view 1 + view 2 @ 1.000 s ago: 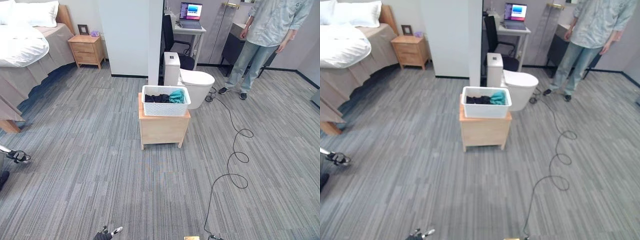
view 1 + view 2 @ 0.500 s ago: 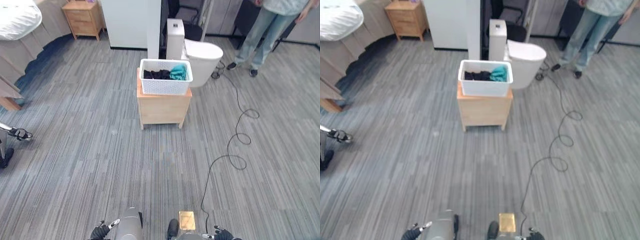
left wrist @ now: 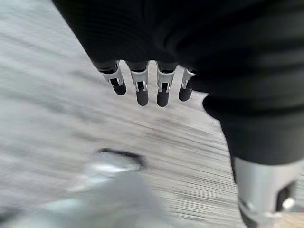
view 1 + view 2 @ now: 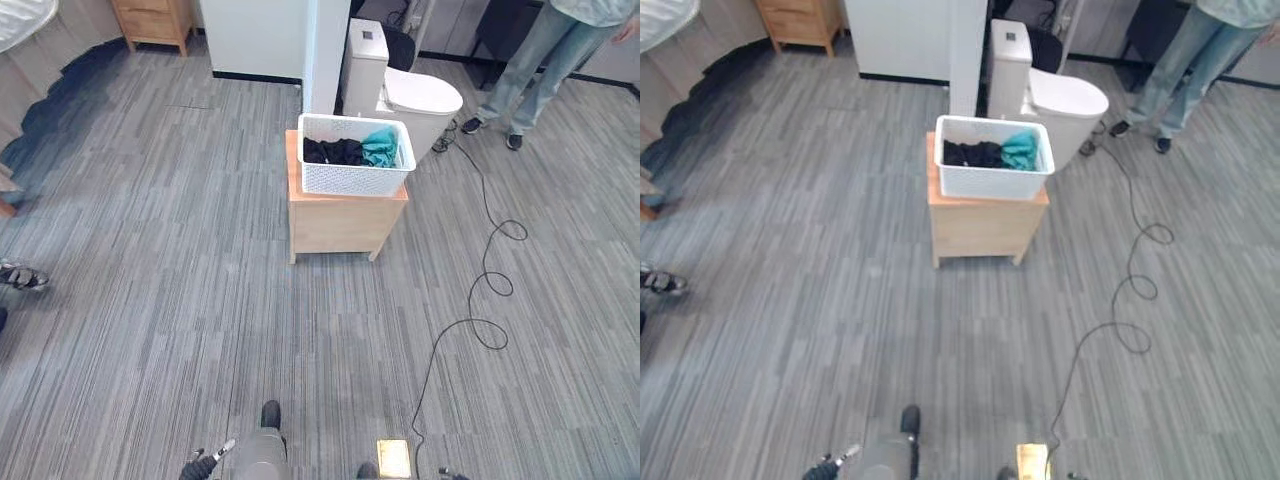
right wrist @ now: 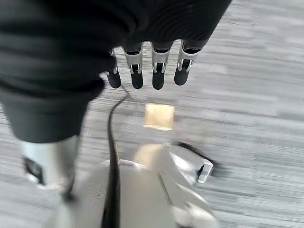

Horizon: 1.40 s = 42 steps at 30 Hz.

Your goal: Grab the laundry basket,head to the washer,open it,put in the laundry and shut it.

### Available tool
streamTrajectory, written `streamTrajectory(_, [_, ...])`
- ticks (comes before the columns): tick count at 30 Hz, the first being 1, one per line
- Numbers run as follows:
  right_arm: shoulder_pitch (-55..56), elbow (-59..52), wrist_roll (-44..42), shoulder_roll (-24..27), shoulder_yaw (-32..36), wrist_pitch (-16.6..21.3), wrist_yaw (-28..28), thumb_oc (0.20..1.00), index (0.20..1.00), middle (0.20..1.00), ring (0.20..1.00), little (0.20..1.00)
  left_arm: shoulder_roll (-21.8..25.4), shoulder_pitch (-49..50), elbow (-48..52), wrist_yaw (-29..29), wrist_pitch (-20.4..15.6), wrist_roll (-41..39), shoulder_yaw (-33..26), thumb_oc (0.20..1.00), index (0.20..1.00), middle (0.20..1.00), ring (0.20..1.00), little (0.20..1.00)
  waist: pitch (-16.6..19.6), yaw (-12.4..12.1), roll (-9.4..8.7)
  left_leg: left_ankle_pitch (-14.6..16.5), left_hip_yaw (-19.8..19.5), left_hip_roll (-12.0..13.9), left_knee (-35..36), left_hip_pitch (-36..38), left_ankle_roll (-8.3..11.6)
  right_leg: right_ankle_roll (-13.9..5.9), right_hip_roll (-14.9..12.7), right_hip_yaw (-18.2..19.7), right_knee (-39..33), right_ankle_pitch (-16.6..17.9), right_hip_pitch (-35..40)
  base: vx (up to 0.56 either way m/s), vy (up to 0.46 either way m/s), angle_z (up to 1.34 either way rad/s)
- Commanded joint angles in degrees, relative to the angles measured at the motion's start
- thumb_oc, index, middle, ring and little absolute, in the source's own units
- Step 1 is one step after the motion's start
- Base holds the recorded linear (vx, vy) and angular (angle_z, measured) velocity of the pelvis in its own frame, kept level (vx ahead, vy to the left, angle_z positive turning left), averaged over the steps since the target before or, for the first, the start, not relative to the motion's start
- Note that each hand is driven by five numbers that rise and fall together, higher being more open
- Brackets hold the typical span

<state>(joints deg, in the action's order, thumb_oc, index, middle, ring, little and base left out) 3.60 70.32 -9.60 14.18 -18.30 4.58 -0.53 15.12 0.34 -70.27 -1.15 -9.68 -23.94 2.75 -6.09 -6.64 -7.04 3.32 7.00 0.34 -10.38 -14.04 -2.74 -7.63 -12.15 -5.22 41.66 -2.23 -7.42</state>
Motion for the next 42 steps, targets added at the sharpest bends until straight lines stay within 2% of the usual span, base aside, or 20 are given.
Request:
streamTrajectory(1, [-4.92,-2.46,1.19,2.35,1.36,0.24,0.08,1.0,1.0,1.0,1.0,1.0,0.9,-0.65,6.08,0.38,-1.06,-0.59,3.23,1.0,1.0,1.0,1.0,1.0,-4.85,1.75,4.67,-0.84,-1.48,0.45,1.53,2.32,-0.29,-1.34,-2.87,-11.91,-0.5,6.29,1.61,0.47,0.173,0.48])
streamTrajectory(4, [-5.16,-2.6,0.55,2.68,2.01,0.26,0.17,1.0,1.0,1.0,1.0,1.0,1.07,-0.75,6.52,0.28,-1.23,-1.03,3.25,1.0,1.0,1.0,1.0,1.0,-5.45,2.46,5.13,-0.24,-1.23,0.68,2.29,4.53,0.08,-0.57,-4.04,-15.14,-3.37,3.45,0.98,0.42,0.016,0.23])
streamTrajectory(5, [-5.38,-2.37,-0.13,3.75,3.58,0.18,0.99,1.0,1.0,1.0,1.0,1.0,1.22,-0.57,6.74,0.41,-1.18,-1.19,3.47,1.0,1.0,1.0,1.0,1.0,-5.82,2.99,5.42,3.72,0.1,1.28,3.71,10.78,1.85,-0.75,-6.39,-21.29,-15.66,-0.74,-1.9,0.49,-0.101,0.3])
streamTrajectory(6, [-5.36,-2.37,-0.14,3.77,3.58,0.18,0.99,1.0,1.0,1.0,1.0,1.0,1.19,-0.55,6.74,0.4,-1.18,-1.19,3.48,1.0,1.0,1.0,1.0,1.0,-5.94,2.99,5.63,3.78,0.04,1.54,3.72,10.98,1.96,-0.64,-6.03,-21.48,-16.1,-0.65,-1.48,0.72,-0.238,-0.04])
streamTrajectory(8, [-5.28,-1.92,-1.39,4.54,5.55,0.08,1.24,1.0,1.0,1.0,1.0,1.0,0.88,-0.61,6.36,0.4,-1.56,-0.25,3.41,1.0,1.0,1.0,1.0,1.0,-5.72,4.22,5.39,6.49,-1.34,1.77,4.11,14.47,3.96,-2.79,-5.6,-18.62,-33.3,3.51,-2.3,0.39,-0.247,-0.19])
streamTrajectory(9, [-5.32,-1.95,-1.41,4.56,5.64,0.08,1.23,1.0,1.0,1.0,1.0,1.0,0.87,-0.7,6.36,0.4,-1.59,-0.22,3.45,1.0,1.0,1.0,1.0,1.0,-5.82,4.38,5.03,5.51,-1.12,1.27,4.11,13.88,3.69,-2.21,-5.99,-19.35,-34.37,4.76,-2.26,0.29,-0.177,0.28])
streamTrajectory(11, [-3.92,-1.17,-1.94,4.71,7.81,-0.25,0.68,1.0,1.0,1.0,1.0,1.0,0.83,-0.66,4.88,0.89,-2.09,1.85,3.03,1.0,1.0,1.0,1.0,1.0,-5.14,6.19,4.73,8.06,-2.99,2.0,4.07,17.73,5.38,-5.28,-7.59,-11.94,-44.11,10.62,-4.52,0.63,-0.315,0.81])
streamTrajectory(14, [-2.43,-0.03,-1.8,4.61,8.82,-0.59,0.19,1.0,1.0,1.0,1.0,1.0,0.83,-0.21,2.94,1.06,-2.0,3.28,2.47,1.0,1.0,1.0,1.0,1.0,-4.18,7.47,4.64,8.86,-4.46,3.02,5.06,21.7,6.25,-6.17,-7.57,-10.61,-45.78,12.23,-6.28,0.48,-0.237,0.72])
streamTrajectory(17, [0.14,0.91,-1.91,4.65,9.54,-0.49,-0.47,1.0,1.0,1.0,1.0,1.0,0.46,1.24,0.91,1.16,-2.1,4.94,2.03,1.0,1.0,1.0,1.0,1.0,-2.68,9.02,4.43,9.46,-6.97,4.29,4.97,26.35,6.96,-5.43,-4.64,-6.09,-42.17,12.59,-5.79,0.51,-0.291,0.42])
streamTrajectory(19, [0.16,1.56,-1.69,4.88,9.0,-0.4,-0.88,1.0,1.0,1.0,1.0,1.0,0.41,1.51,-0.48,0.98,-1.86,4.44,0.95,1.0,1.0,1.0,1.0,1.0,-2.07,9.49,5.31,6.37,-8.29,7.11,0.36,26.84,7.84,-3.45,-0.76,-4.14,-37.0,10.07,-6.61,0.44,-0.378,0.42])
streamTrajectory(21, [0.23,1.61,-2.23,4.58,8.34,-0.19,-0.71,1.0,1.0,1.0,1.0,1.0,0.72,1.61,-0.38,0.93,-1.37,3.15,-0.33,1.0,1.0,1.0,1.0,1.0,-2.66,8.94,5.2,-3.01,-9.34,10.24,-16.95,18.65,7.93,0.34,2.07,-4.18,-34.88,6.53,-4.5,0.26,-0.463,-0.23])
streamTrajectory(23, [-0.24,-0.18,-3.98,5.11,7.62,0.24,-0.28,1.0,1.0,1.0,1.0,1.0,0.82,1.85,0.42,0.57,-1.03,1.22,-1.65,1.0,1.0,1.0,1.0,1.0,-4.61,7.51,3.85,-7.14,-12.97,8.64,-35.9,8.73,6.07,3.66,3.67,-5.72,-34.75,4.18,-1.87,0.16,-0.481,-0.32])
streamTrajectory(24, [-0.68,-1.32,-4.88,5.3,7.28,0.37,-0.25,1.0,1.0,1.0,1.0,1.0,0.86,1.66,0.09,0.36,-1.01,0.7,-1.71,1.0,1.0,1.0,1.0,1.0,-5.59,7.1,3.32,-6.87,-12.78,8.52,-40.41,5.37,5.29,4.68,4.77,-5.51,-35.12,3.02,-0.4,0.27,-0.48,0.09])
streamTrajectory(27, [-1.14,-4.67,-6.02,6.49,6.92,1.04,0.06,1.0,1.0,1.0,1.0,1.0,0.76,2.02,2.94,0.83,-1.45,-0.79,-1.0,1.0,1.0,1.0,1.0,1.0,-6.43,5.49,3.09,-4.49,-7.98,10.09,-34.97,0.5,5.16,5.98,6.72,-5.29,-34.59,-0.33,2.83,0.24,-0.214,-0.04])
streamTrajectory(31, [-0.82,-9.12,-6.52,8.39,8.32,2.07,0.66,1.0,1.0,1.0,1.0,1.0,0.88,2.11,5.41,0.8,-2.17,-1.53,0.07,1.0,1.0,1.0,1.0,1.0,-5.9,4.56,3.75,-4.16,-4.03,8.72,-15.15,-0.39,6.33,5.59,7.68,-5.35,-34.68,-3.03,5.91,0.28,-0.025,-0.09])
streamTrajectory(32, [-0.82,-9.13,-6.51,8.38,8.32,2.06,0.66,1.0,1.0,1.0,1.0,1.0,0.89,2.1,5.41,0.8,-2.17,-1.54,0.07,1.0,1.0,1.0,1.0,1.0,-5.78,4.64,3.62,-4.44,-4.01,8.55,-14.79,-0.39,6.3,5.56,7.53,-5.4,-34.73,-2.97,5.79,0.38,0.077,-0.15])
streamTrajectory(35, [-0.11,-17.63,-4.59,10.35,9.14,2.57,0.32,1.0,1.0,1.0,1.0,1.0,1.67,3.88,7.29,1.67,-1.87,-3.23,-1.71,1.0,1.0,1.0,1.0,1.0,-4.33,2.36,4.59,-6.57,-4.29,5.49,-0.68,-1.09,7.35,4.75,8.72,-5.89,-34.51,-6.39,10.07,0.39,0.143,0.06])
streamTrajectory(38, [0.13,-20.64,-1.3,10.95,8.29,2.3,-0.67,1.0,1.0,1.0,1.0,1.0,2.85,5.28,5.03,2.11,-1.04,-1.87,-3.9,1.0,1.0,1.0,1.0,1.0,-2.99,0.85,4.21,-4.39,-5.58,2.85,0.86,2.72,5.33,2.33,7.26,-6.16,-29.43,-5.88,9.89,0.27,0.171,-0.63])
streamTrajectory(40, [0.53,-24.37,-0.97,11.22,8.48,1.96,-1.77,1.0,1.0,1.0,1.0,1.0,4.52,4.76,2.7,1.97,-0.95,-0.59,-5.19,1.0,1.0,1.0,1.0,1.0,-3.98,2.02,4.34,-3.6,-5.73,2.08,0.95,4.61,3.85,-0.07,6.23,-4.32,-20.91,-2.28,5.84,0.16,0.125,-0.81])
streamTrajectory(42, [0.66,-26.2,-1.82,10.94,8.88,2.13,-1.72,1.0,1.0,1.0,1.0,1.0,5.34,4.44,1.85,1.55,-1.3,-0.65,-6.24,1.0,1.0,1.0,1.0,1.0,-3.83,2.34,4.69,-3.04,-5.63,2.19,3.72,6.75,3.34,-0.23,4.57,-4.0,-23.37,-1.96,4.07,0.11,0.011,-0.39])
